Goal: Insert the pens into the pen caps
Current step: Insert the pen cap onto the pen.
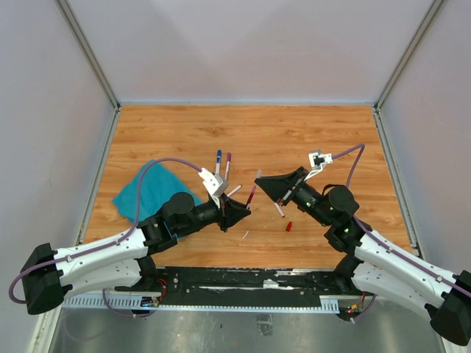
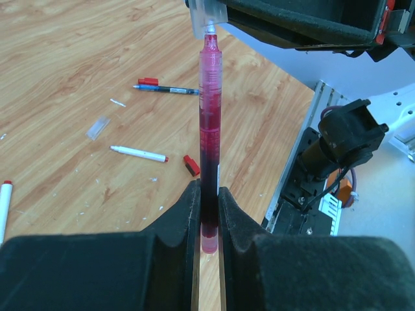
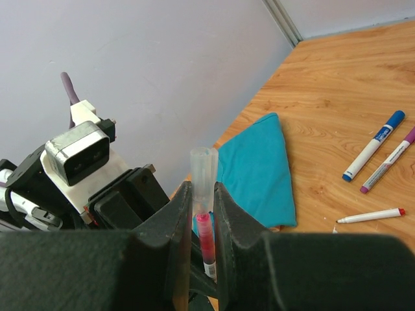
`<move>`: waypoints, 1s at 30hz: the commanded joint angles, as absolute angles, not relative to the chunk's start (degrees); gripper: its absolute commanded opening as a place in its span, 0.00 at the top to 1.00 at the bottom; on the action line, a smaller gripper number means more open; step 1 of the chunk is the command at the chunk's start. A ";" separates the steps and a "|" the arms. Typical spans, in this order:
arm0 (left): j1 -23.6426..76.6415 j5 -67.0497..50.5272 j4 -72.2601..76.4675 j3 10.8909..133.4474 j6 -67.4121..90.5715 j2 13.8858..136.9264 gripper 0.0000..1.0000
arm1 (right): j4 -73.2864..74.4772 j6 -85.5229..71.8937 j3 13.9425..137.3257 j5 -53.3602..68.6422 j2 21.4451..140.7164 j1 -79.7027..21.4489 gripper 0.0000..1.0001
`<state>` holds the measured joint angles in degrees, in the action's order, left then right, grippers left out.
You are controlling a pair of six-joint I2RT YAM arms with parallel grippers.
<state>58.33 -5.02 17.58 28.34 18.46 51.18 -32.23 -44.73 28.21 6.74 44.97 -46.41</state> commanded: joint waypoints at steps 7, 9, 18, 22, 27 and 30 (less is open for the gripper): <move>58.89 -4.58 19.78 29.10 17.97 50.54 1.00 | -34.63 -42.95 27.53 9.86 45.79 -47.26 0.93; 58.89 -4.33 19.76 29.09 18.09 50.39 0.99 | -34.92 -42.68 27.31 10.01 45.92 -47.22 0.92; 58.88 -3.67 21.94 28.80 20.33 49.70 1.00 | -39.09 -41.84 24.61 10.75 47.01 -47.22 0.89; 58.88 -4.30 23.98 29.47 22.34 50.36 1.00 | -41.77 -41.93 23.79 11.10 48.34 -47.22 0.89; 58.88 -5.39 27.67 29.72 25.35 51.15 1.00 | -43.95 -41.45 23.14 11.39 49.21 -47.23 0.89; 58.89 -5.53 29.64 29.53 26.63 51.11 0.99 | -45.04 -41.31 22.45 11.29 49.39 -47.24 0.88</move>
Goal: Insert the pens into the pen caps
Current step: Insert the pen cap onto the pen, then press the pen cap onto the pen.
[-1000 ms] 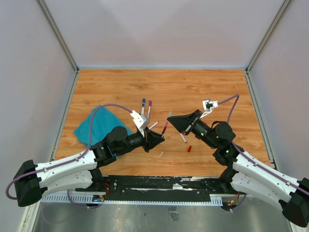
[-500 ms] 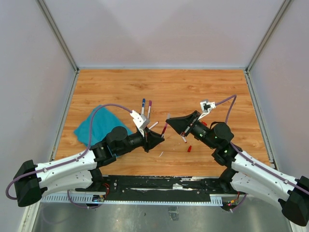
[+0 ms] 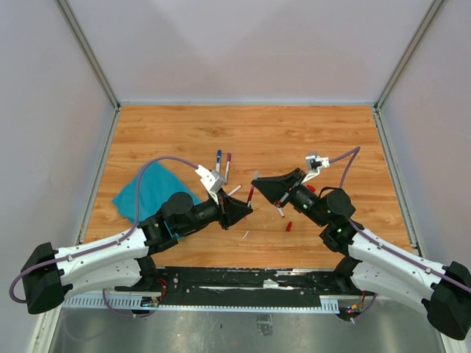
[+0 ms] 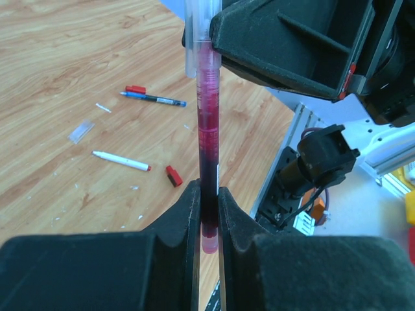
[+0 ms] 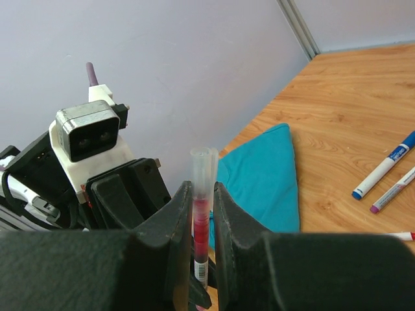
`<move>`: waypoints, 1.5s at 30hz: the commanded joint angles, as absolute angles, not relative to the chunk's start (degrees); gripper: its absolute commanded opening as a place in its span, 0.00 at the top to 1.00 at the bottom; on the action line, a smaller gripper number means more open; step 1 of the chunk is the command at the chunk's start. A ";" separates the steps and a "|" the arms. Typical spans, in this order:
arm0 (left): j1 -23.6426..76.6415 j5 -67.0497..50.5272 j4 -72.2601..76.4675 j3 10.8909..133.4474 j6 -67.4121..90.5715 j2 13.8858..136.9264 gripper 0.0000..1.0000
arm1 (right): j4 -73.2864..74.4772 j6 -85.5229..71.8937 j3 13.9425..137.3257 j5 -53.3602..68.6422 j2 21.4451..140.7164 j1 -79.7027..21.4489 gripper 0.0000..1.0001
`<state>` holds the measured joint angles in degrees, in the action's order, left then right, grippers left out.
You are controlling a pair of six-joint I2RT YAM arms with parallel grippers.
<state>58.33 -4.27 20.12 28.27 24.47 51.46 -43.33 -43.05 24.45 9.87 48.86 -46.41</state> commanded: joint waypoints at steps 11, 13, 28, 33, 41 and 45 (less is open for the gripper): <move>58.88 -3.07 27.38 30.05 24.95 50.40 1.00 | -42.30 -39.36 23.13 12.30 47.75 -47.28 0.62; 58.89 -2.38 26.20 29.97 24.45 50.12 0.99 | -40.48 -38.40 23.51 11.91 45.96 -47.20 0.50; 58.88 1.31 20.57 29.53 21.84 48.49 1.00 | -5.82 -29.00 36.85 -0.10 37.88 -47.18 0.31; 58.88 1.05 20.39 29.44 21.54 48.87 1.00 | -3.88 -29.18 41.97 1.26 40.26 -47.11 0.32; 58.84 0.53 19.96 29.29 21.34 48.87 1.00 | -3.28 -31.00 50.68 6.58 46.85 -47.15 0.37; 58.84 0.14 20.19 29.27 21.37 48.93 0.99 | -2.80 -31.77 53.44 8.29 50.47 -47.18 0.42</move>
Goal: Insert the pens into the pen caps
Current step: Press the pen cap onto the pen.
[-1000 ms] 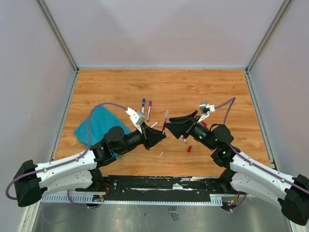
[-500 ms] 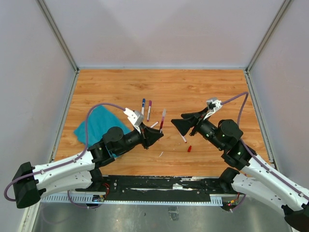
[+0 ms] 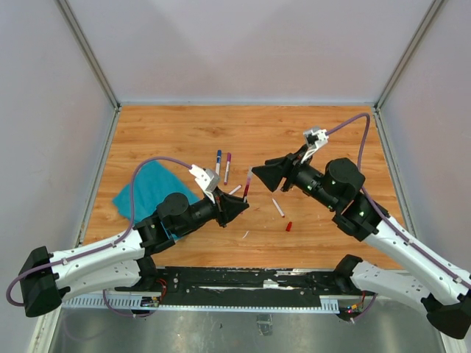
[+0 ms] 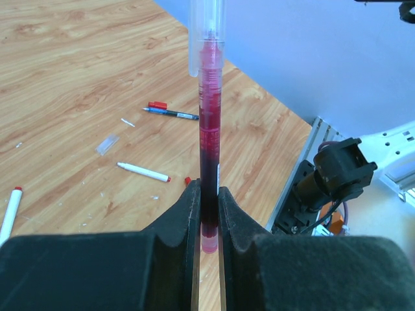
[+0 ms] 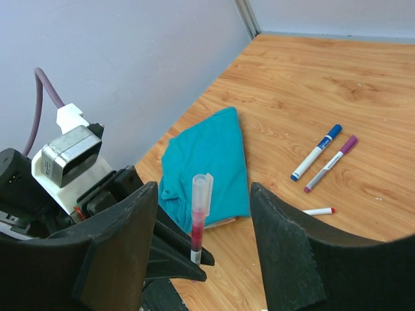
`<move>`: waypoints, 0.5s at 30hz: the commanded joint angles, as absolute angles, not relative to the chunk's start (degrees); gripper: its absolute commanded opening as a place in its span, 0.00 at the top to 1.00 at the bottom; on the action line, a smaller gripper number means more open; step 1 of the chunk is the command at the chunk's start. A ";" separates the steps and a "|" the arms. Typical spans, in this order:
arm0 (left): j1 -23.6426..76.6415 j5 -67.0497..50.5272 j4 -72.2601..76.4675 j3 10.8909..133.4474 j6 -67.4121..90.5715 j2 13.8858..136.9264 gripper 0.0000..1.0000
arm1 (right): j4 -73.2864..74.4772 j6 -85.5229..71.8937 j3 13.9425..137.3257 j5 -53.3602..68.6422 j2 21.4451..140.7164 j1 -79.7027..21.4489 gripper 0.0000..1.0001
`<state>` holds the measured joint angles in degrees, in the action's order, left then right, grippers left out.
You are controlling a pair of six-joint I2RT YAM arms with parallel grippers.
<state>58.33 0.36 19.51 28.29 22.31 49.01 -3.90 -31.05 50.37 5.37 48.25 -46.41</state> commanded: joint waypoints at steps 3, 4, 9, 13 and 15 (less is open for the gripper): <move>58.87 -0.12 20.22 29.35 21.37 49.04 0.99 | -4.23 -32.33 53.88 9.98 52.38 -47.11 0.45; 58.85 -0.17 20.17 29.41 21.33 49.10 0.99 | -4.66 -32.53 53.95 10.47 52.91 -47.14 0.47; 58.84 -0.58 20.27 29.44 21.27 49.39 1.00 | -5.15 -32.79 54.49 11.94 55.02 -47.17 0.57; 58.86 -0.62 20.30 29.45 21.36 49.35 1.00 | -5.93 -33.13 54.26 12.60 55.84 -47.11 0.66; 58.89 -0.66 20.31 29.36 21.44 49.31 0.99 | -6.08 -33.23 54.10 12.88 56.18 -47.12 0.69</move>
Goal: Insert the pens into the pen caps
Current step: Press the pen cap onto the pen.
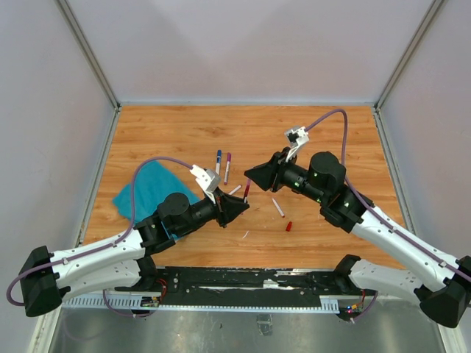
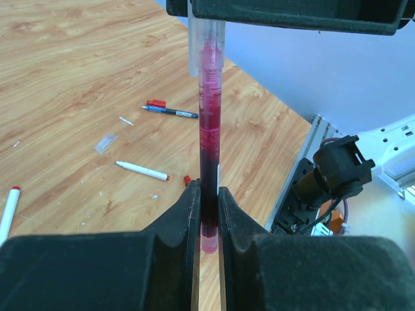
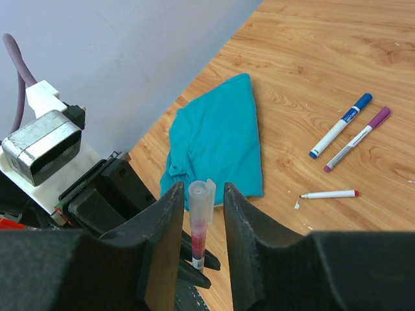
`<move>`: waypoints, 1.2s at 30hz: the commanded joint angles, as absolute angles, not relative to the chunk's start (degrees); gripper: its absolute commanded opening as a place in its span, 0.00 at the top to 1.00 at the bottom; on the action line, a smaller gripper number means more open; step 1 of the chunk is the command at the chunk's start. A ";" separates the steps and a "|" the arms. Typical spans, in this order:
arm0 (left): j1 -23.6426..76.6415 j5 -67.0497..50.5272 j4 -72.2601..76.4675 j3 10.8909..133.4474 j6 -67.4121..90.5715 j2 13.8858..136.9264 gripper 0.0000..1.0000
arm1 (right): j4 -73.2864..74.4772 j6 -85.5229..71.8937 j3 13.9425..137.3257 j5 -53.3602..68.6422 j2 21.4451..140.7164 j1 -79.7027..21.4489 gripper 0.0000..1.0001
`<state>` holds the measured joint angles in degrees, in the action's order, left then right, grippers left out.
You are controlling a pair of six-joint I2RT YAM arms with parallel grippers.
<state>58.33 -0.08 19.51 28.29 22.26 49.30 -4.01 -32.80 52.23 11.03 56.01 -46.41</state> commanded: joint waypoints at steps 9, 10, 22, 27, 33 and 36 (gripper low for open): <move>58.84 -1.02 20.65 30.24 21.91 49.48 0.99 | -6.43 -33.06 51.40 13.56 57.11 -47.16 0.99; 58.88 -1.09 20.80 30.38 22.07 49.48 0.99 | -6.13 -32.97 50.97 13.76 57.25 -47.13 0.99; 58.83 -0.14 22.10 34.38 23.51 49.59 0.99 | -6.32 -33.18 41.94 15.73 57.86 -49.83 1.00; 58.88 0.20 22.42 35.45 23.26 49.27 0.99 | -6.32 -33.91 39.28 15.66 57.85 -51.33 0.99; 58.84 0.53 22.43 36.52 22.81 49.23 0.99 | -6.43 -34.93 36.41 14.83 57.32 -53.30 1.00; 58.88 0.54 22.67 36.71 22.87 49.00 0.99 | -6.40 -35.16 34.86 14.26 57.22 -54.46 0.99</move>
<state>58.92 -1.23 7.18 30.02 23.66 50.63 -16.60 -34.33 39.44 9.85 55.88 -50.61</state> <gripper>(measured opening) 0.142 0.077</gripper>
